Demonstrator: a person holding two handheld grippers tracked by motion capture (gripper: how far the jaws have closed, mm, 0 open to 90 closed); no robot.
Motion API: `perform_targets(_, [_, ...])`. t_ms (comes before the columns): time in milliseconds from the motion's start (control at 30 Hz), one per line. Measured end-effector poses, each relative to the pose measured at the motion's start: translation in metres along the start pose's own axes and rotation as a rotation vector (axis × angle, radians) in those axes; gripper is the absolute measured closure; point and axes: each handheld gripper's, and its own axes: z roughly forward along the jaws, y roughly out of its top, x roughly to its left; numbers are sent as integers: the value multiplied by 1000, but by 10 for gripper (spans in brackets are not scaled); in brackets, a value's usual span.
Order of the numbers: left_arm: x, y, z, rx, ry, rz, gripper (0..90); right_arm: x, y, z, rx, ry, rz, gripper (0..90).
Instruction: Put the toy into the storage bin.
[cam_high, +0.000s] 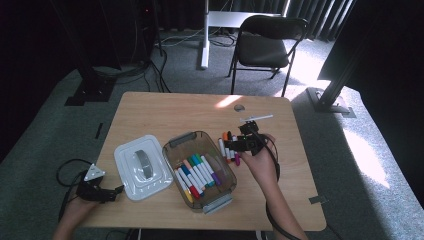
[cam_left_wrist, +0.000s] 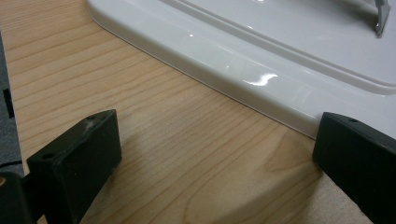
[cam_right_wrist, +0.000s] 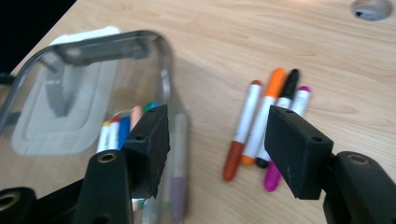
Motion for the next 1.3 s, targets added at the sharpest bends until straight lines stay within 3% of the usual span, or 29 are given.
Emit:
perform_targets(333, [0, 0, 0, 2, 0, 2, 17, -45, -10, 15, 32, -60, 106, 414])
perform_targets(533, [0, 0, 0, 1, 0, 1, 17, -66, -16, 33, 52, -57, 176, 423])
perform_targets(667, [0, 0, 0, 1, 0, 1, 17, -71, -18, 45, 66, -55, 198, 371])
perform_targets(900, [0, 0, 0, 1, 0, 1, 17, -71, -18, 63, 97, -31, 202, 126])
perform_targets(1033, [0, 0, 0, 1, 0, 1, 17, -71, -17, 71, 121, -70, 196, 118])
perform_targets(1133, [0, 0, 0, 1, -1, 0, 17, -74, -18, 77, 141, -106, 197, 139])
perform_targets(1233, [0, 0, 0, 1, 0, 1, 17, -78, -19, 84, 142, -122, 208, 256])
perform_targets(1267, [0, 0, 0, 1, 0, 1, 17, -80, -19, 85, 149, -124, 212, 358])
perform_targets(1300, [0, 0, 0, 1, 0, 2, 17, -82, -19, 87, 151, -121, 229, 376])
